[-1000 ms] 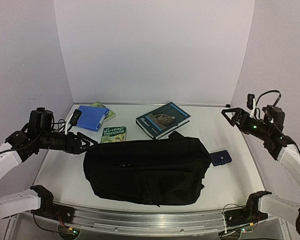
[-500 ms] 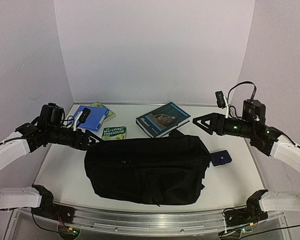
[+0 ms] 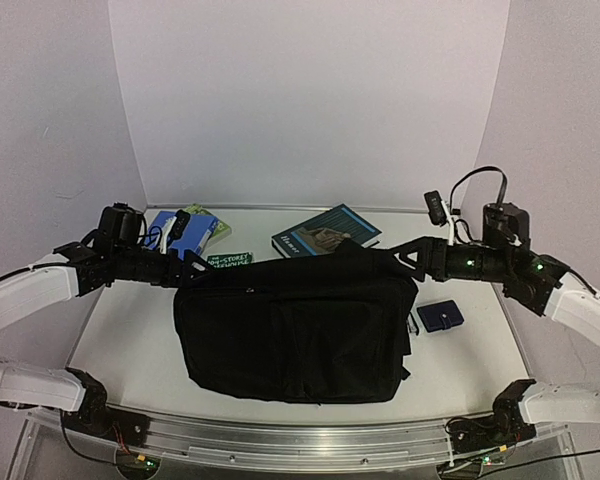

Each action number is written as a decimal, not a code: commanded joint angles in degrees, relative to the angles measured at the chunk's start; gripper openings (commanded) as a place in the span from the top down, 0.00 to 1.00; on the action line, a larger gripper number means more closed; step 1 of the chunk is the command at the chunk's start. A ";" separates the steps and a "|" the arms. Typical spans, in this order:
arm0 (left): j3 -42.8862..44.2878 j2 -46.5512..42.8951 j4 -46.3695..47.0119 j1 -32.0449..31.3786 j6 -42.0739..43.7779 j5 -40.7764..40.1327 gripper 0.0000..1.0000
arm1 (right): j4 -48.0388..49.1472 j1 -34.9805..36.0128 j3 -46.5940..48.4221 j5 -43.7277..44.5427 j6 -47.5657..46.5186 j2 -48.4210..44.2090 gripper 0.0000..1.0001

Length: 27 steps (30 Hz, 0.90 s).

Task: Pack the student bag
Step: Adjust the student bag at the center of the board.

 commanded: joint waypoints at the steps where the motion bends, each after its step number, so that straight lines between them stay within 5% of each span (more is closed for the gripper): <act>1: 0.67 4.19 2.49 -0.19 -1.19 -4.51 0.25 | -0.61 0.65 0.32 6.61 0.58 4.59 0.08; 8: 1.69 8.00 6.46 -0.07 -2.32 -9.85 0.14 | 4.41 0.73 3.62 16.30 7.10 13.81 0.15; 19: 7.76 22.21 11.68 1.98 -4.50 -7.29 0.07 | 12.38 0.71 11.68 12.71 15.53 35.28 0.20; 27: 4.19 22.18 12.98 2.04 -5.97 -5.02 0.07 | 12.43 0.79 6.27 12.93 17.27 34.10 0.21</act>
